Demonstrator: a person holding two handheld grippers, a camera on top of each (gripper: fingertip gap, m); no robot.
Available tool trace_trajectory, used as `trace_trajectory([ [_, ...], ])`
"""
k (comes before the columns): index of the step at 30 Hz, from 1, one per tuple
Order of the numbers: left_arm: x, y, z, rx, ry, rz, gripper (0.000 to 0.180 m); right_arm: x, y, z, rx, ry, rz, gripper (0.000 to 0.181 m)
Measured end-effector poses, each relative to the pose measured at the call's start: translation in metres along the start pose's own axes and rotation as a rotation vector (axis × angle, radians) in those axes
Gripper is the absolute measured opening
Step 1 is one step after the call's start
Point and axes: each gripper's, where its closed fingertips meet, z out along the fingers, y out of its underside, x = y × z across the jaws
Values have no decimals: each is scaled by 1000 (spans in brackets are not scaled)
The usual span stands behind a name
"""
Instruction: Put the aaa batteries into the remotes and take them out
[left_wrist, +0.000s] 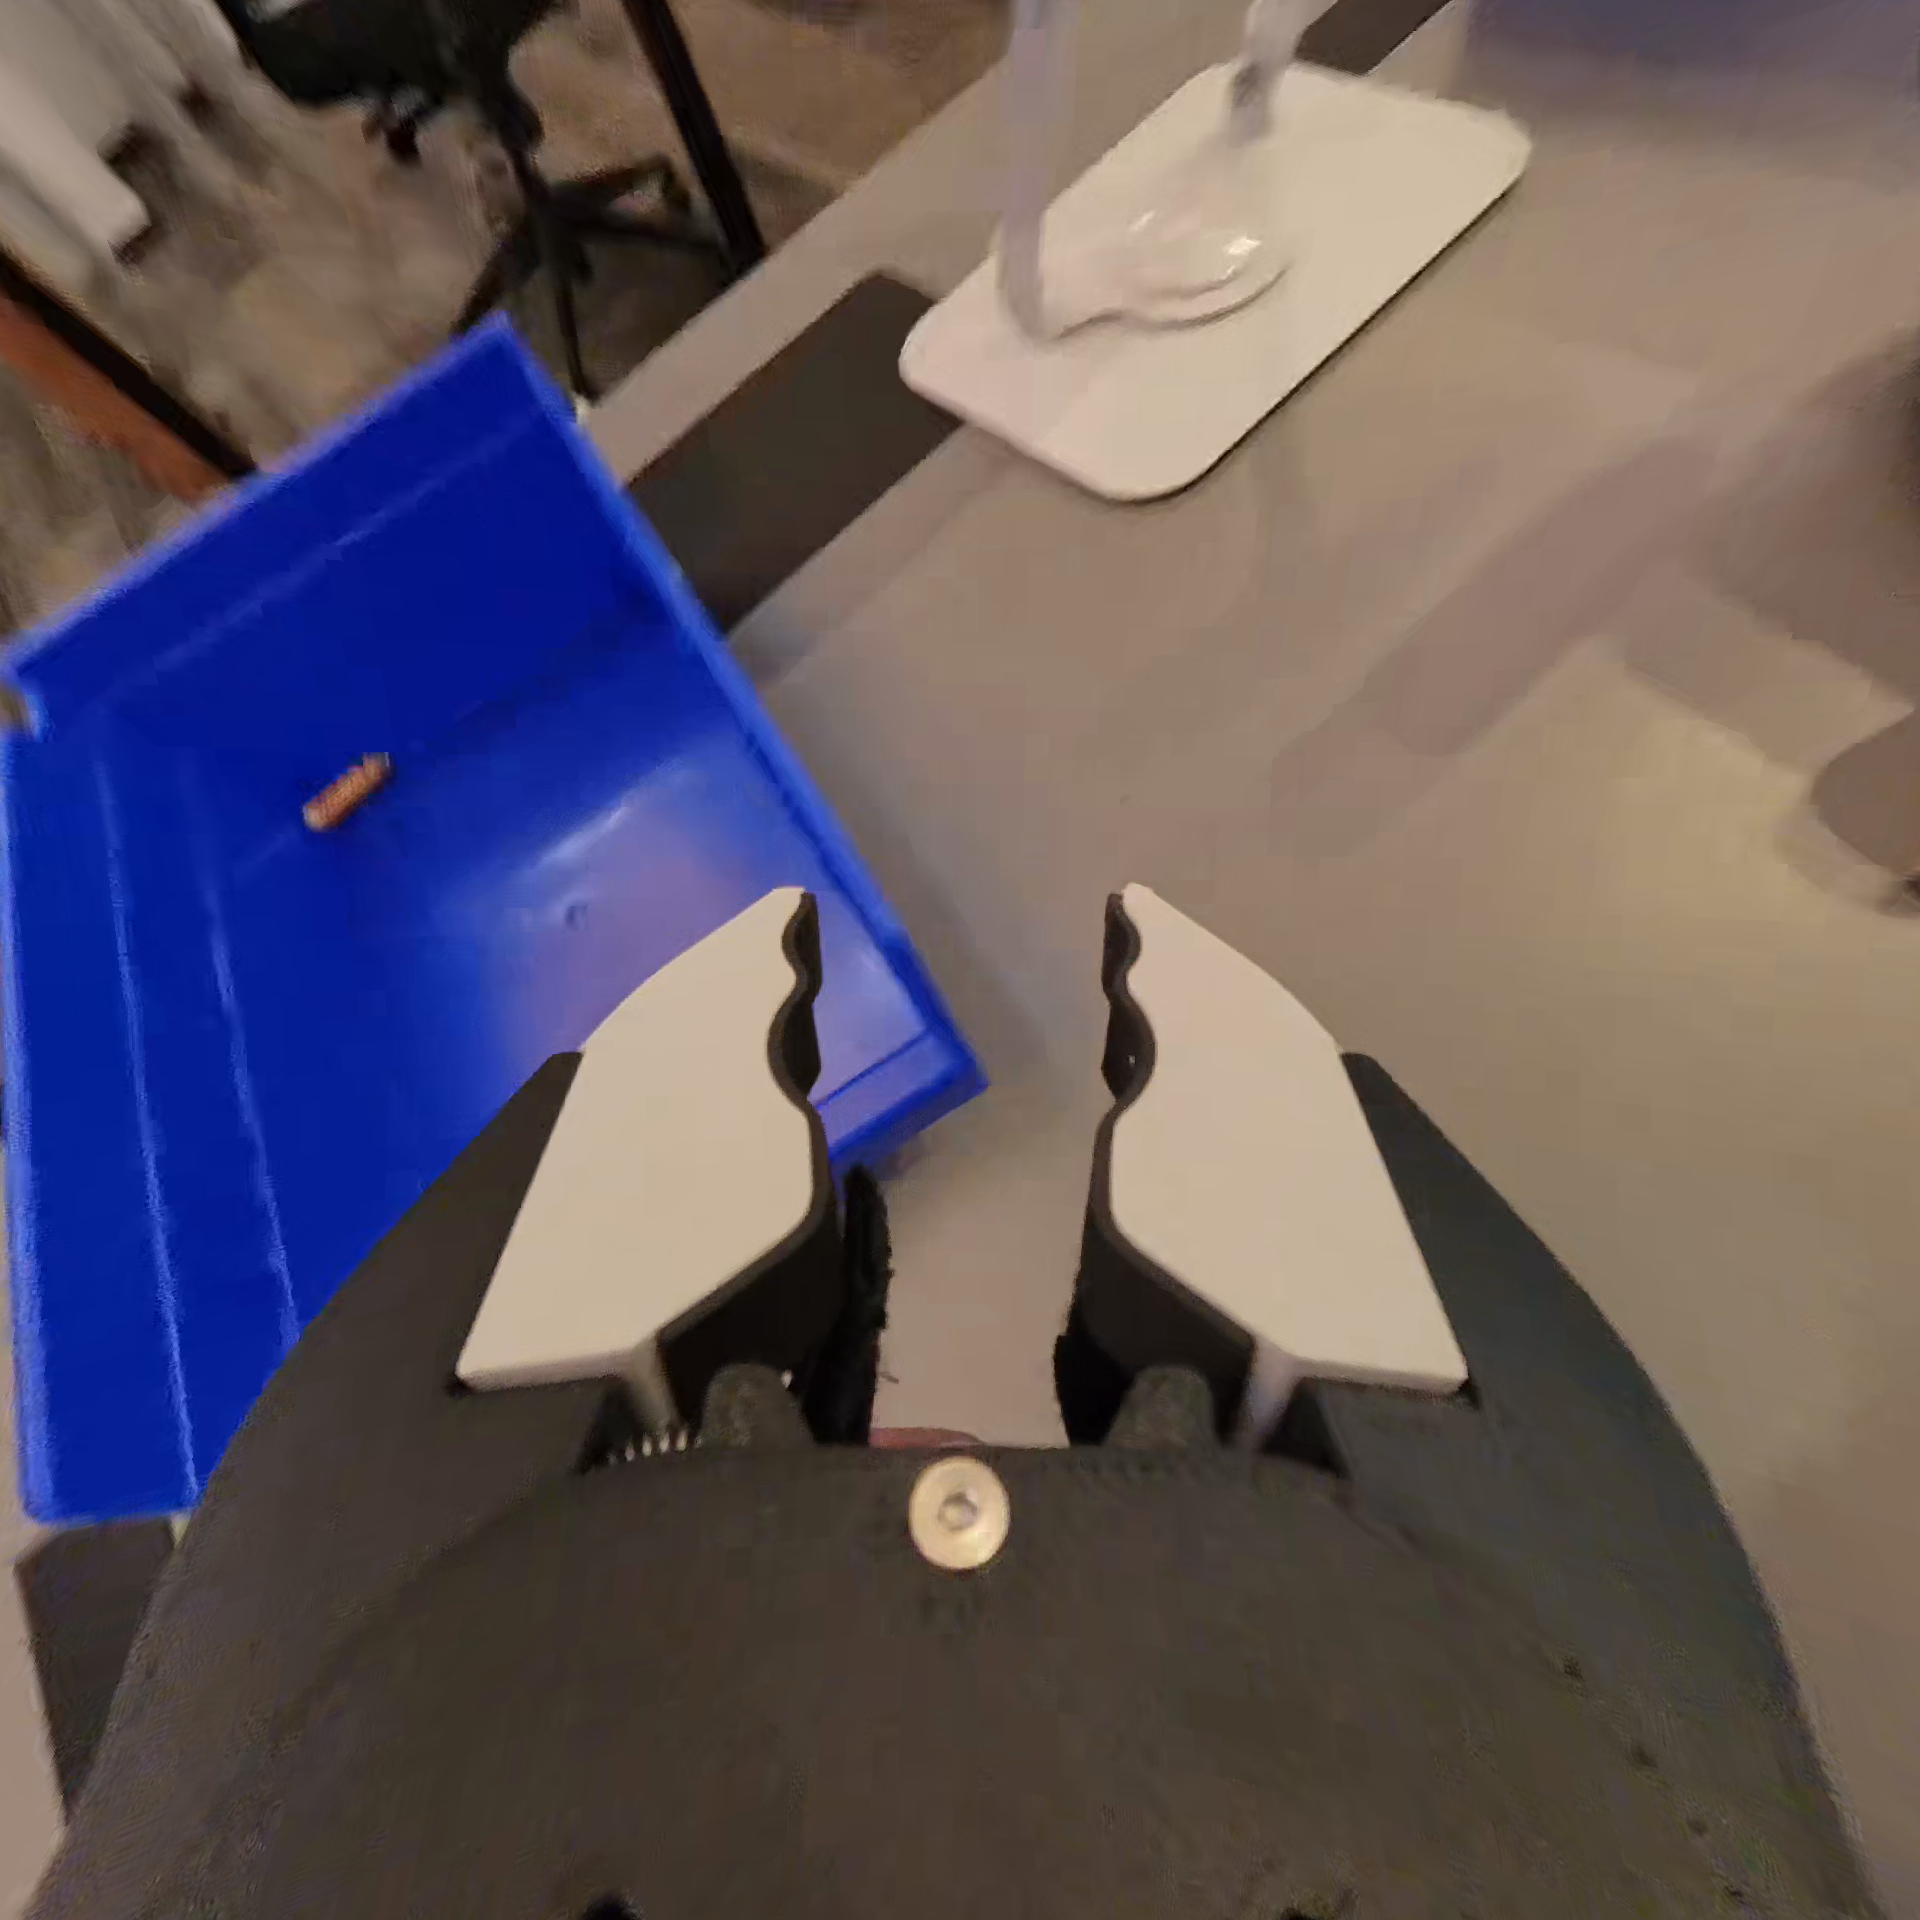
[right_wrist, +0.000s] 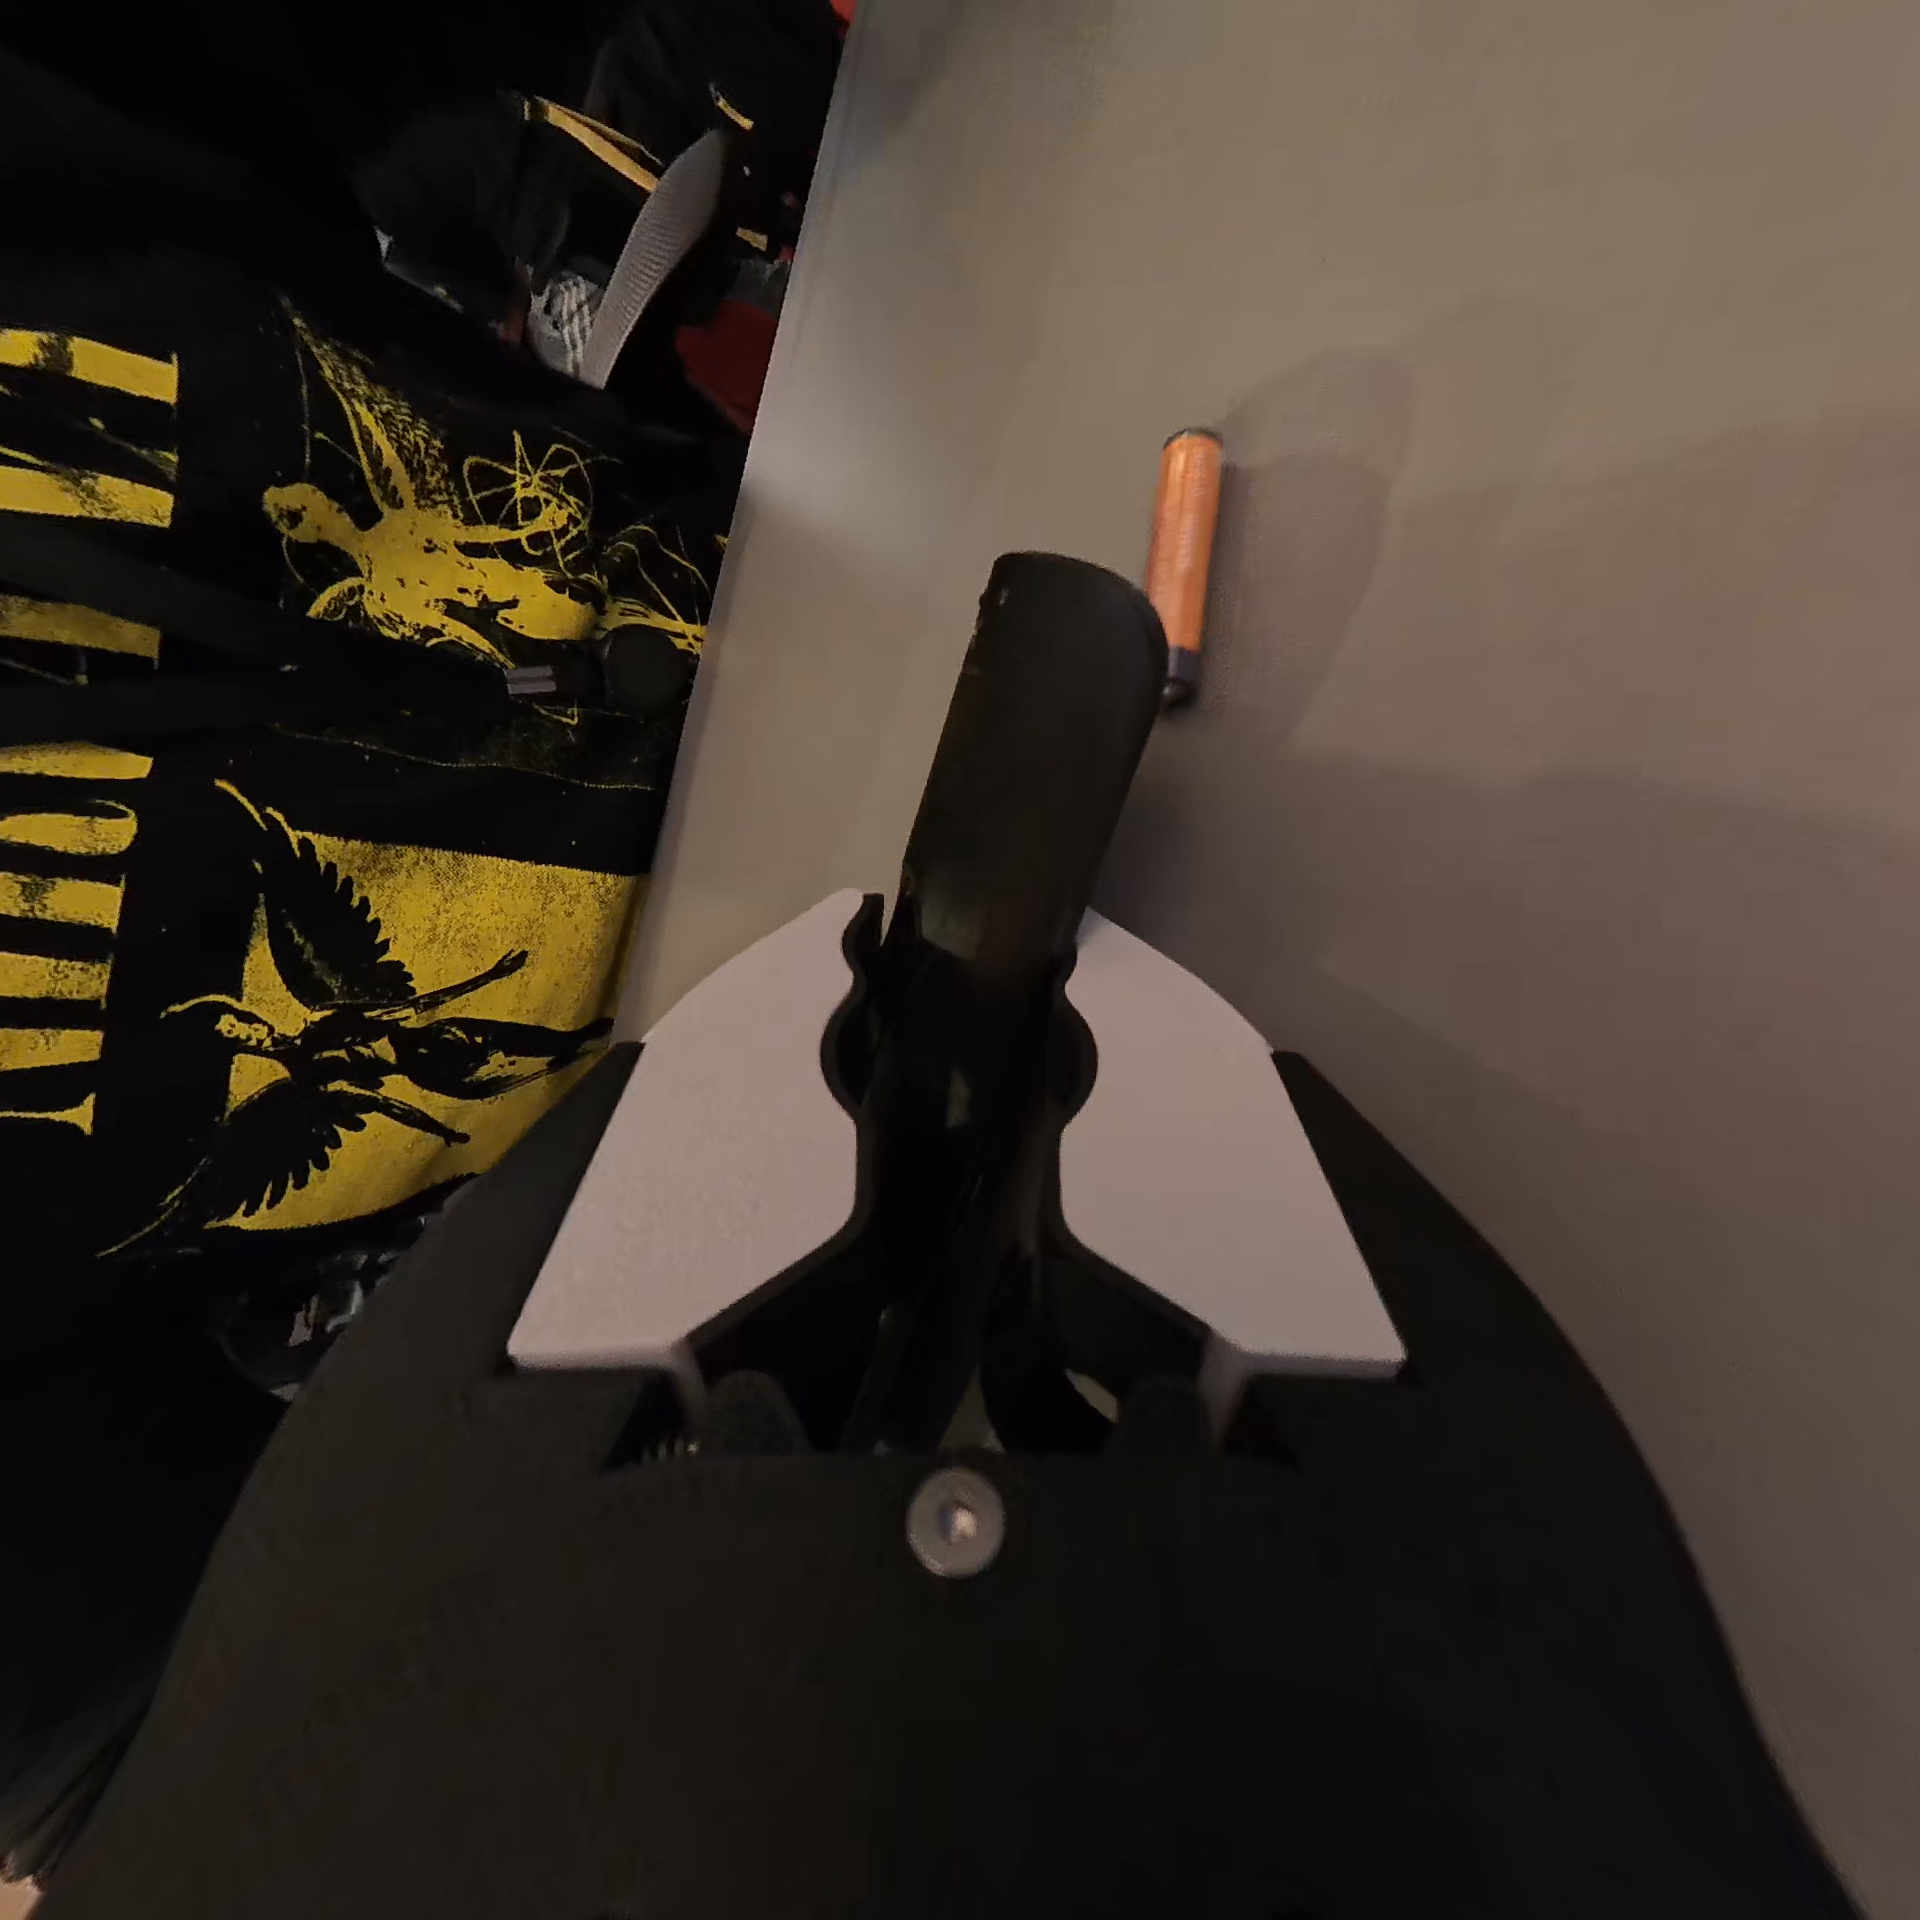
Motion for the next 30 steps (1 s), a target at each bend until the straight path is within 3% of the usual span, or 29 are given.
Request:
trace_trajectory([
  [3,-31,28,8,-17,-50,-126,49,1,-1,0,3,3,0,29],
  [6,-5,32,31,-7,116,-248,50,1,-2,0,6,4,5,29],
  [9,10,33,51,-37,78,-206,57,1,-2,0,6,4,5,29],
  [11,24,25,57,-27,119,-186,47,1,-2,0,6,3,6,29],
  [13,30,7,50,41,194,-224,57,1,-2,0,7,3,5,29],
  [17,-36,-20,25,82,6,-170,55,1,-1,0,7,0,6,29],
  [19,-80,-15,37,-66,-111,-86,60,1,-1,0,7,-1,6,29],
  [22,-136,-5,72,-313,-220,184,60,0,-1,0,2,-6,4,30],
  [25,-172,31,101,-668,-146,354,58,-1,0,0,-1,-9,1,30],
  [30,-211,61,133,-949,-82,563,54,-2,2,1,-9,-15,-4,30],
])
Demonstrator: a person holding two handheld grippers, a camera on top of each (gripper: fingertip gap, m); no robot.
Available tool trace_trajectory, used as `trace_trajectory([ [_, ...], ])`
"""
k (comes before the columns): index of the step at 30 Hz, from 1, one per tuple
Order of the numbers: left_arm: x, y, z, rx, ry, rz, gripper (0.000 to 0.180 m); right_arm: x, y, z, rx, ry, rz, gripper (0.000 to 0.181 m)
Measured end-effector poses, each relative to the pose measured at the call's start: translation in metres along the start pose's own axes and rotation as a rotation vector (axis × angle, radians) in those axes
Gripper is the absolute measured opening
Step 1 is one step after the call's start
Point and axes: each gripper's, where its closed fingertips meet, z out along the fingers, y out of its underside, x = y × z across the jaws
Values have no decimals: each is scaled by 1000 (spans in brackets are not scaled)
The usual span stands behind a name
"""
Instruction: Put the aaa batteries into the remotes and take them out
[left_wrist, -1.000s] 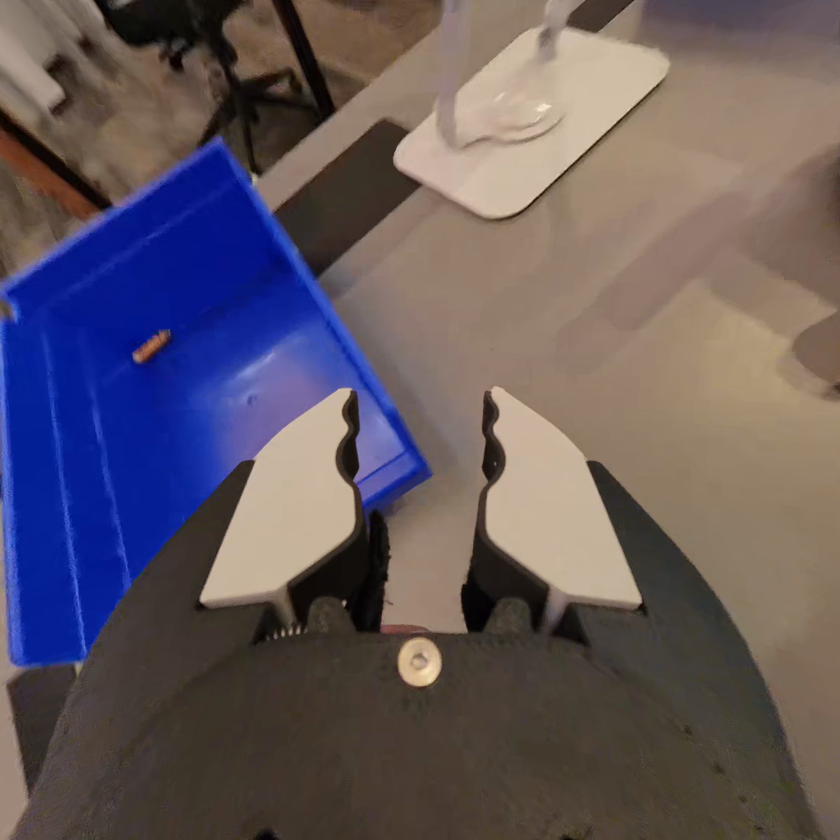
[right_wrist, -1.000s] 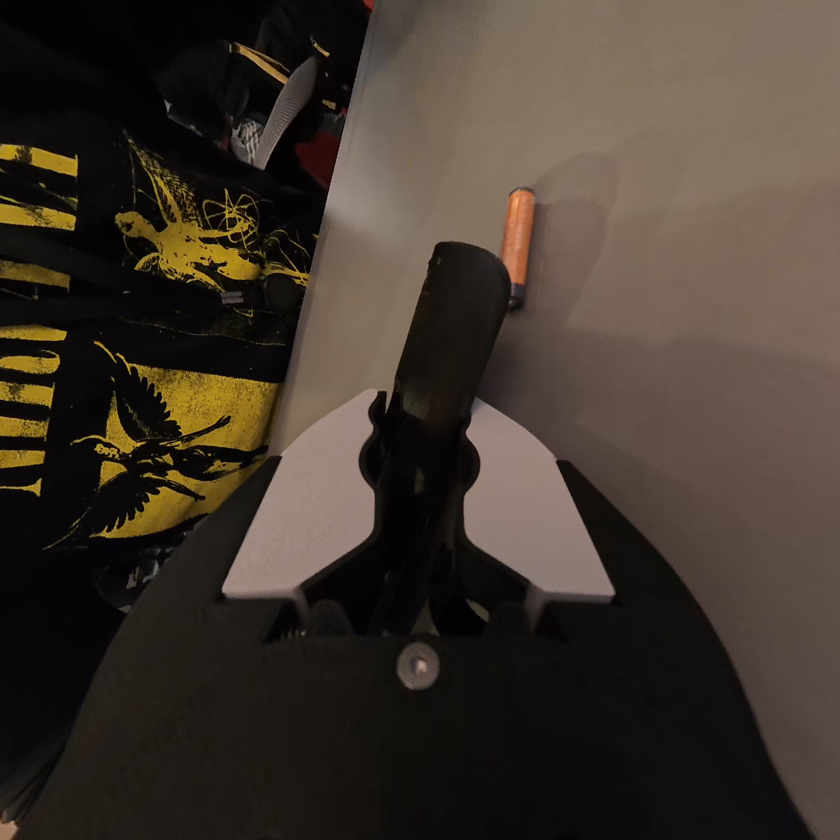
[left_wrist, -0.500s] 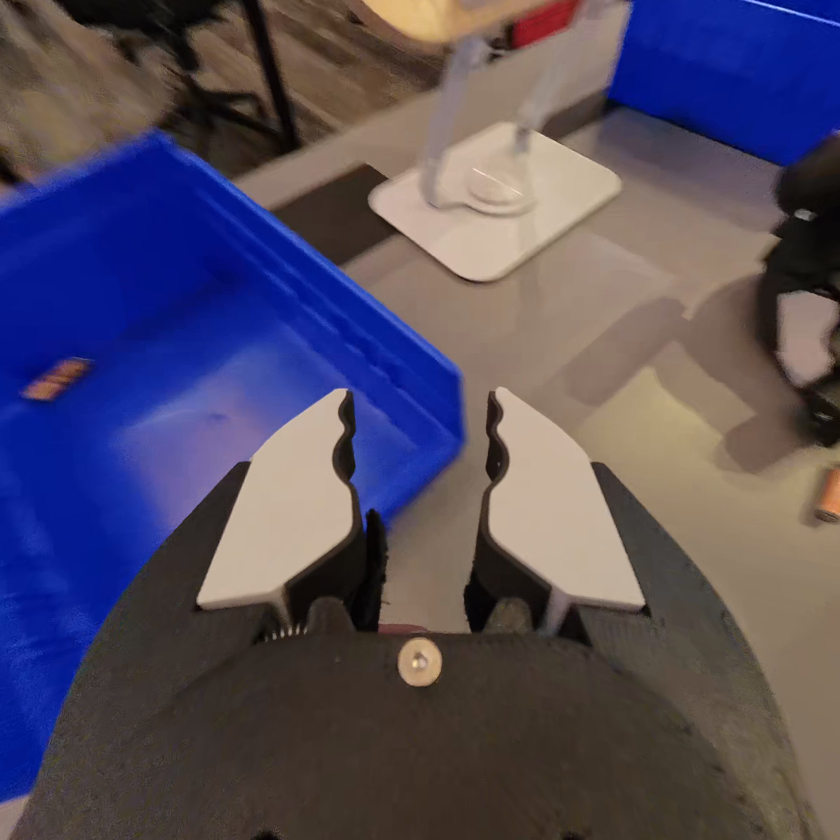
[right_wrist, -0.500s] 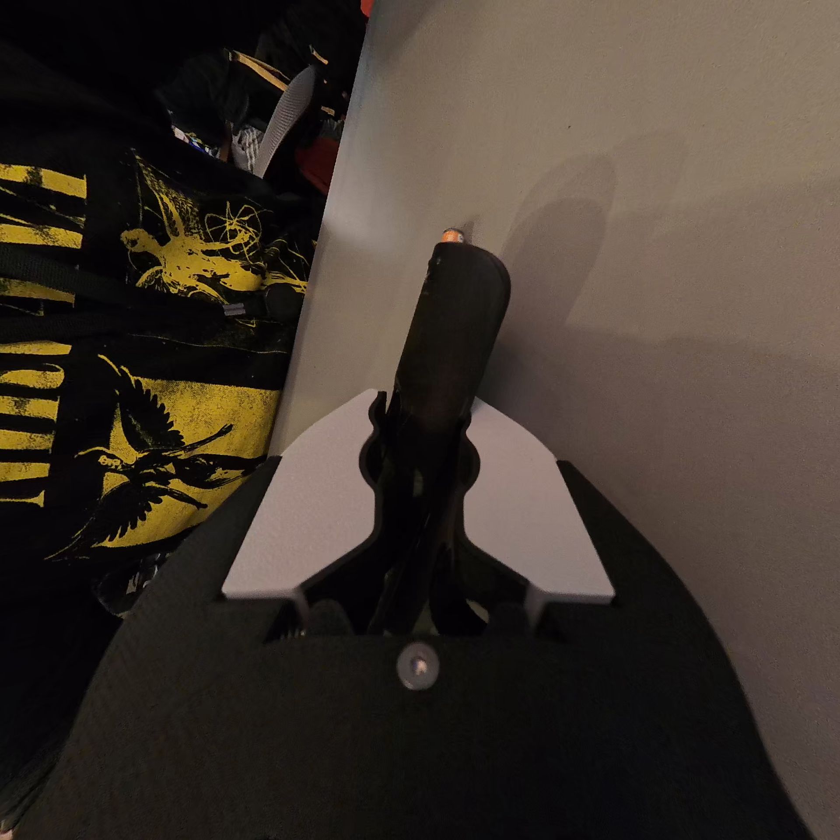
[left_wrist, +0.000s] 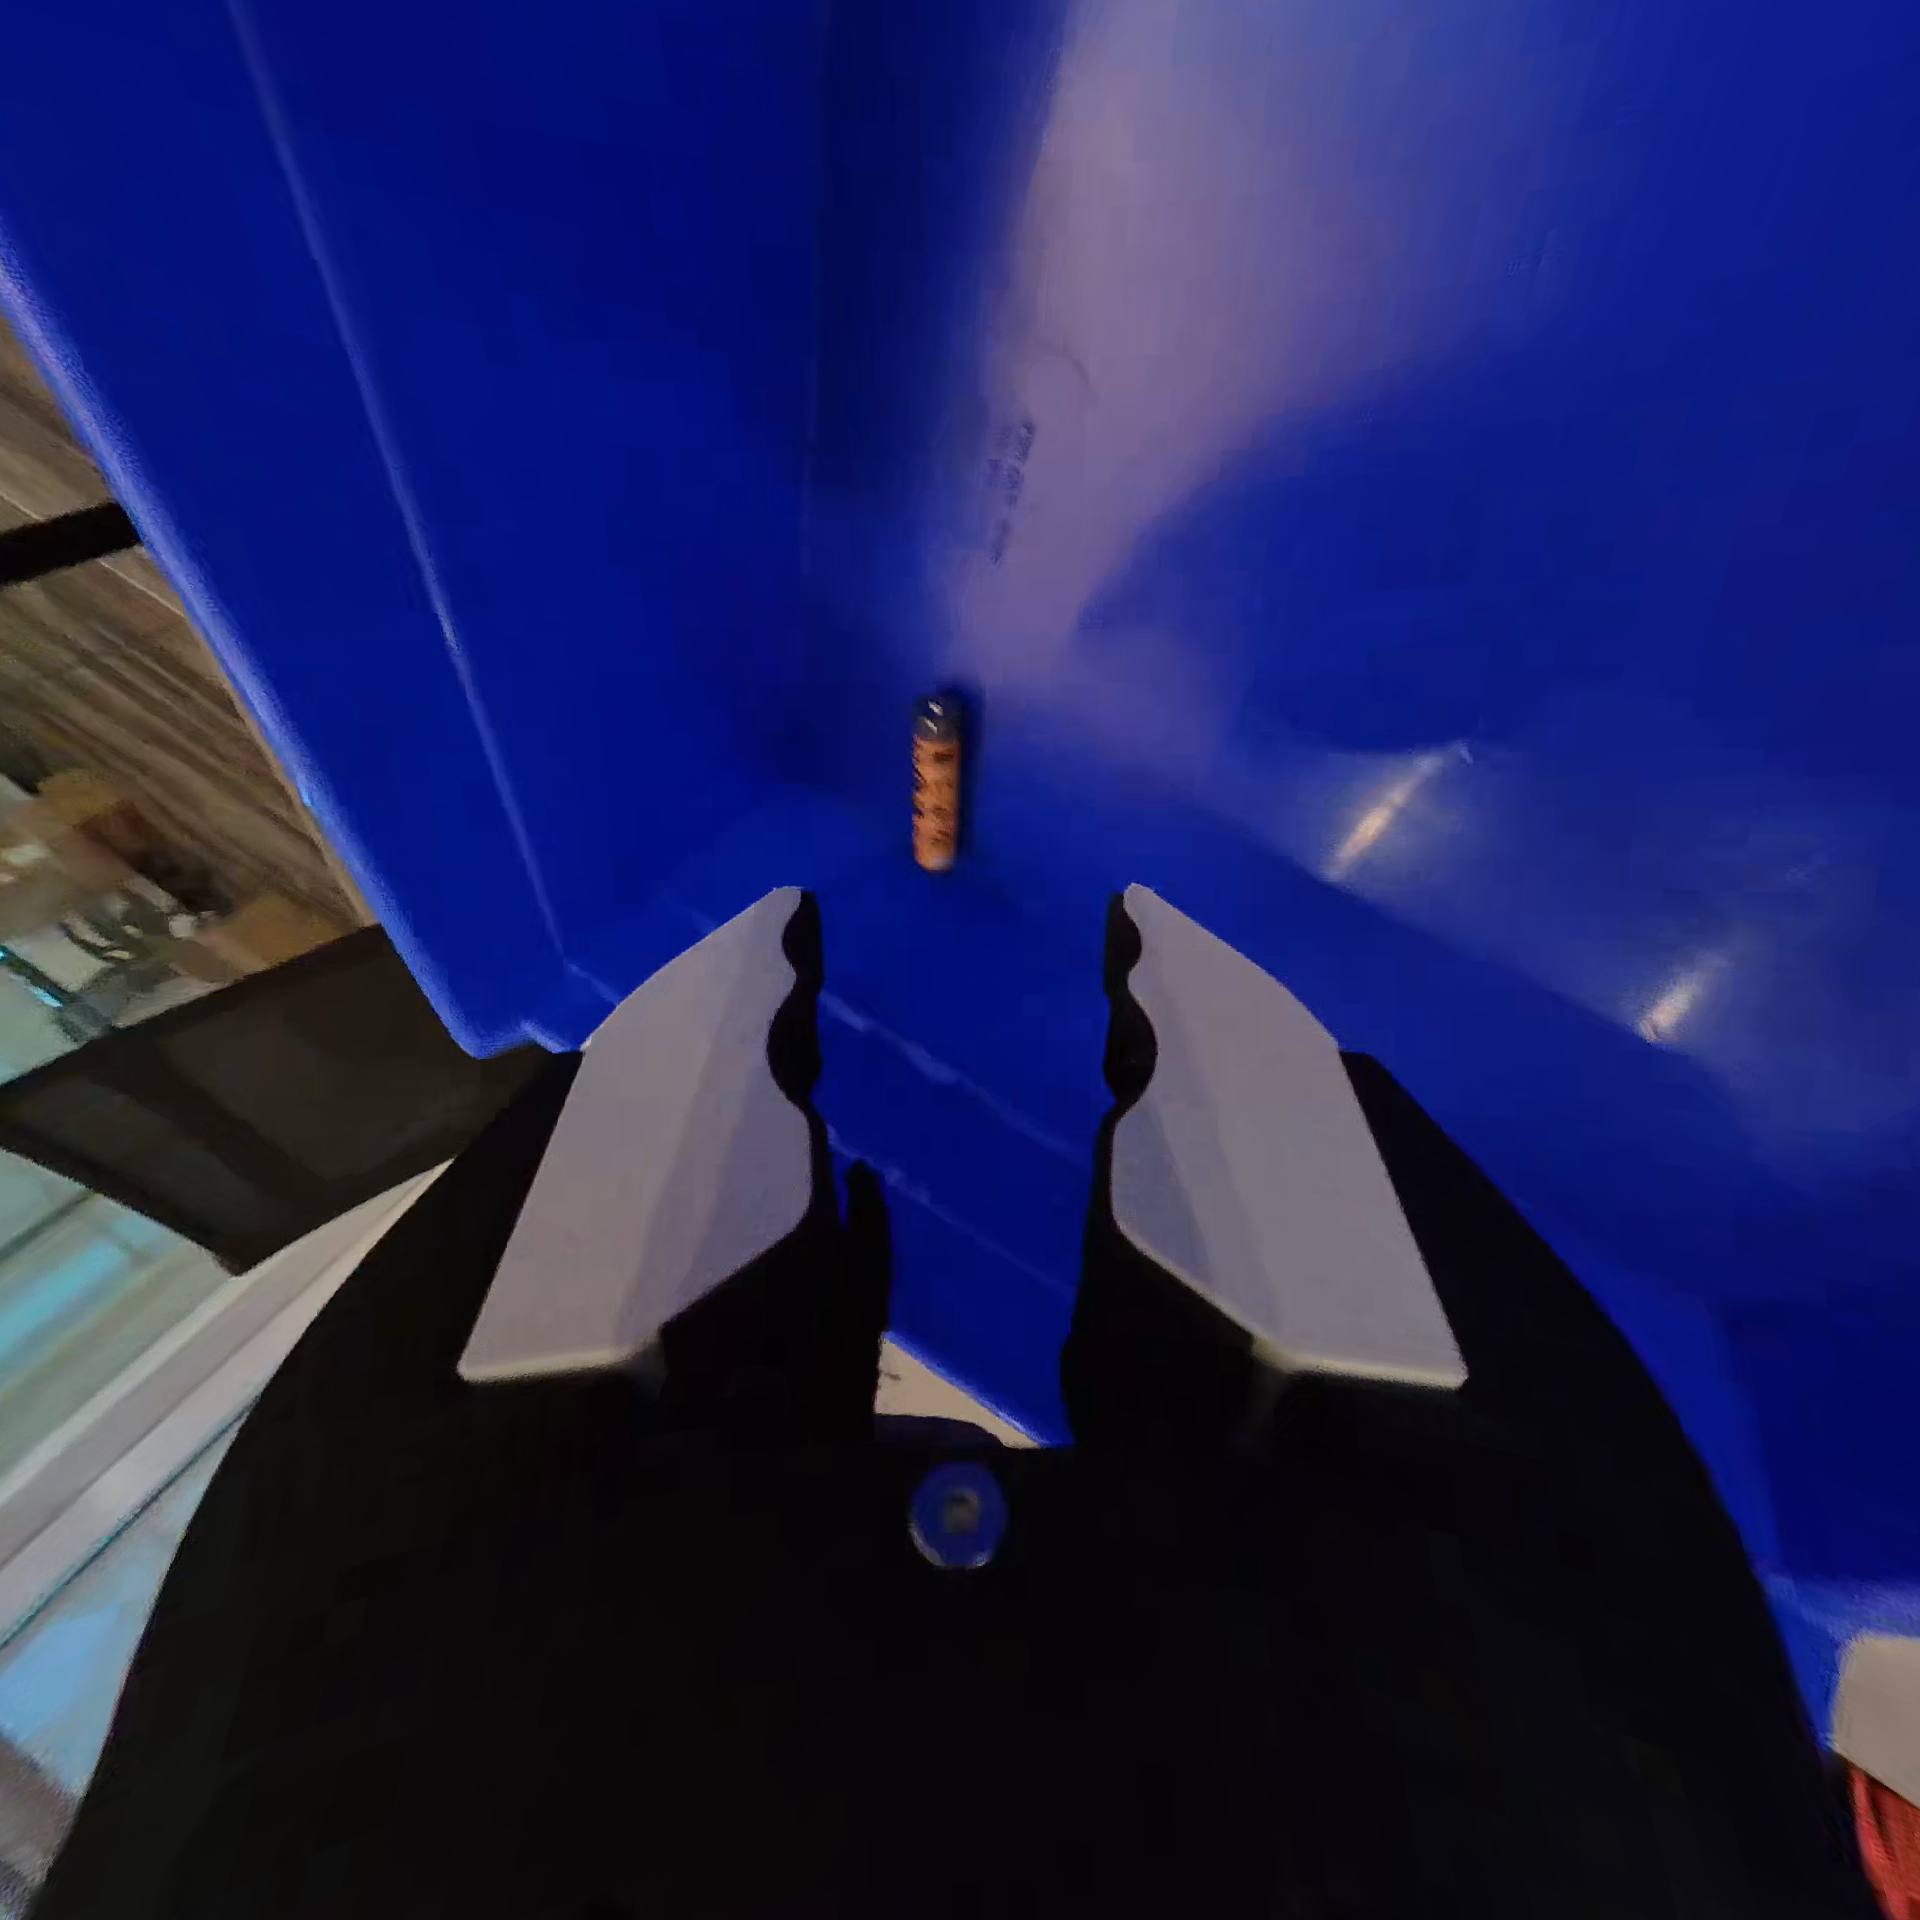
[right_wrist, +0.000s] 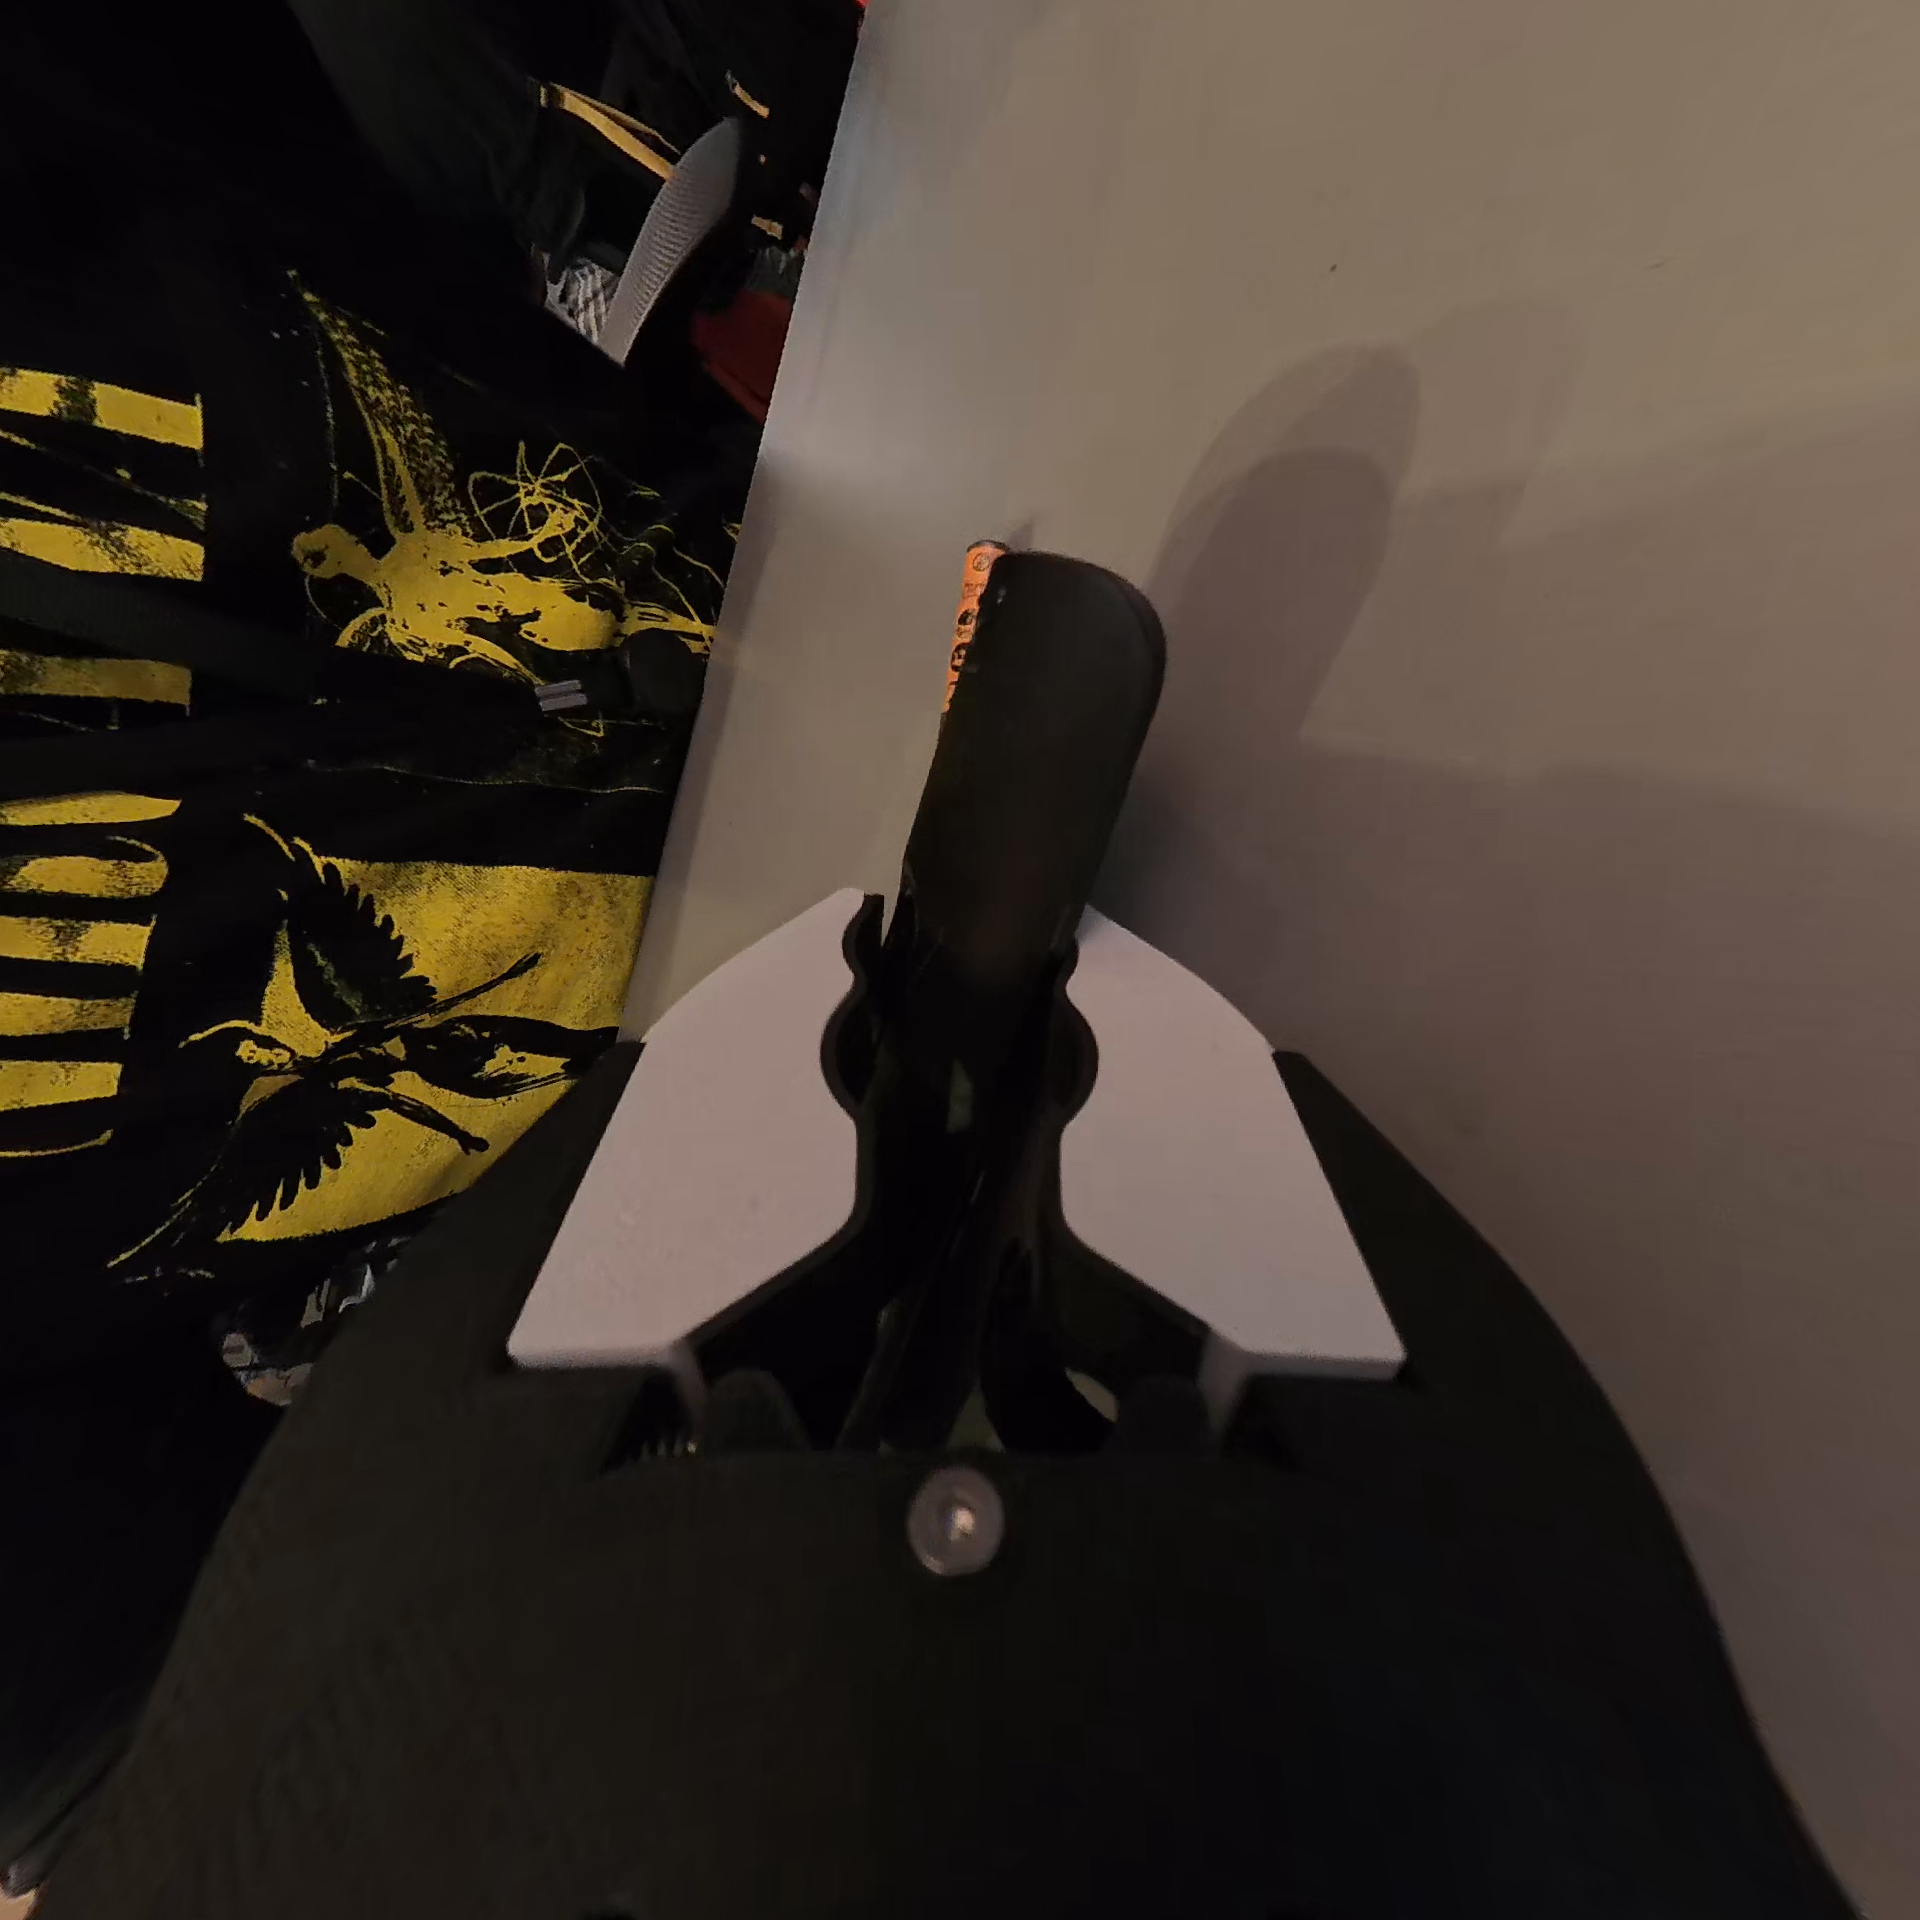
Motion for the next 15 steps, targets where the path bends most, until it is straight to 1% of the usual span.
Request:
trace_trajectory([
  [2,-3,-5,10,-37,25,12,50,0,0,0,-2,-3,-1,30],
  [5,2,3,32,-144,95,39,49,0,1,0,-3,-4,-1,29],
  [7,5,11,44,-211,138,59,35,-1,1,0,-3,-8,-3,29],
  [8,1,12,47,-223,124,71,35,-1,1,0,-3,-11,-4,29],
  [9,1,11,48,-223,138,69,25,-2,1,0,-2,-12,-5,29],
  [11,6,9,49,-215,207,67,15,-2,1,0,-3,-14,-5,29],
  [13,7,9,50,-212,243,97,15,-2,1,0,-7,-17,-7,29],
  [15,9,9,50,-224,285,66,12,-3,2,1,-9,-20,-10,29],
])
